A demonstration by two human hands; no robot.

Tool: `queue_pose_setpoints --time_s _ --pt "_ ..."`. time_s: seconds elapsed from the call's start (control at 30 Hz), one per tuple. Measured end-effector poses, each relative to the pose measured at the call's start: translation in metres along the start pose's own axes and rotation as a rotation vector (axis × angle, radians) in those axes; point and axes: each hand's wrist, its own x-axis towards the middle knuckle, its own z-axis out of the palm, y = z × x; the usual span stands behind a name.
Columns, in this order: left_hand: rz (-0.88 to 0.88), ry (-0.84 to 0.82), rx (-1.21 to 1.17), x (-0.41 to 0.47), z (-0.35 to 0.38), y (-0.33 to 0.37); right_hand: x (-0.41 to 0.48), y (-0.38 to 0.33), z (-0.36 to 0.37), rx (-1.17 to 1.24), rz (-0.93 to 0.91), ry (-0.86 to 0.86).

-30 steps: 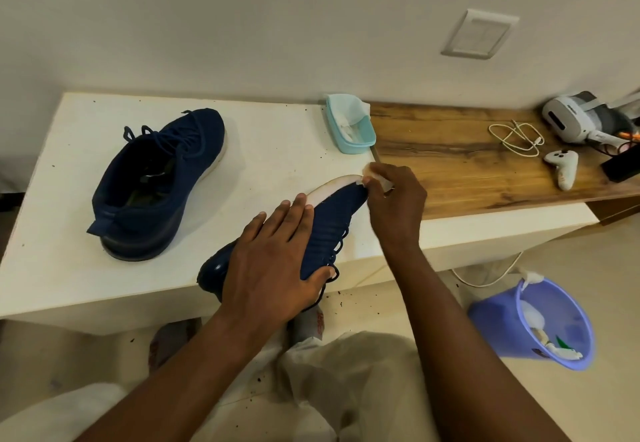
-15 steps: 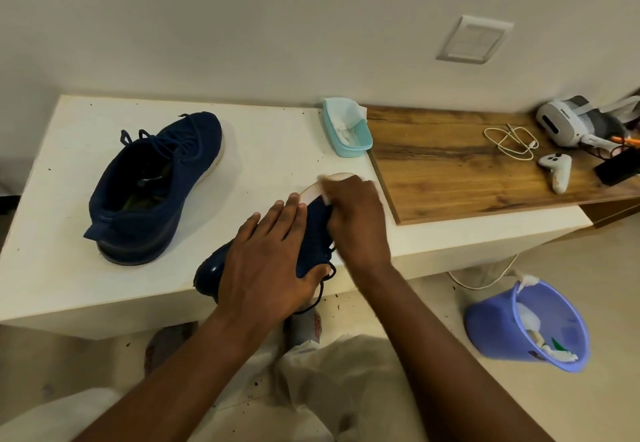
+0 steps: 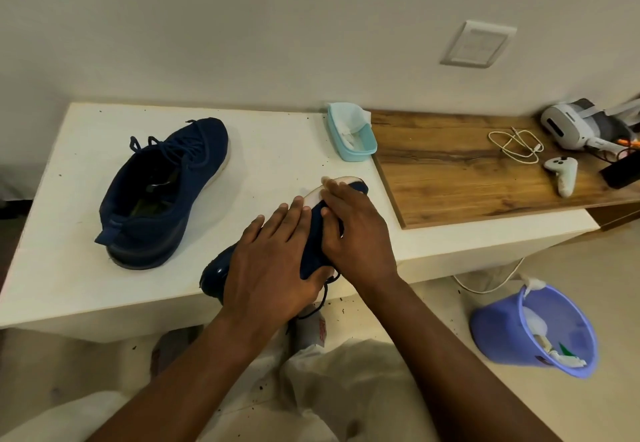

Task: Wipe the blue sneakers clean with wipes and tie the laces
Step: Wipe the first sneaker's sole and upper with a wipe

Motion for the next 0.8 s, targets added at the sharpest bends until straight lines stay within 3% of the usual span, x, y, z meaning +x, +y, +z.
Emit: queue_pose_setpoints --time_s 0.07,0.2,0.53,0.7,0.8 --pt "0.005 0.004 0.011 -0.001 -0.002 0.000 0.004 0.007 -0.001 0.041 -0.003 0.059" --pt "0.016 -0.025 0.028 -0.003 -0.002 0.002 0.025 0.031 -0.005 0.133 0.235 0.246" --pt "-0.057 0.064 -0.076 -0.026 -0.017 -0.018 0.024 0.033 -0.004 0.065 0.233 0.190" --pt "-0.138 -0.140 -0.098 -0.049 -0.030 -0.037 0.029 0.035 0.000 -0.055 0.265 0.120" --pt "-0.163 -0.164 -0.155 -0.051 -0.033 -0.037 0.021 0.031 -0.003 -0.025 0.265 0.086"
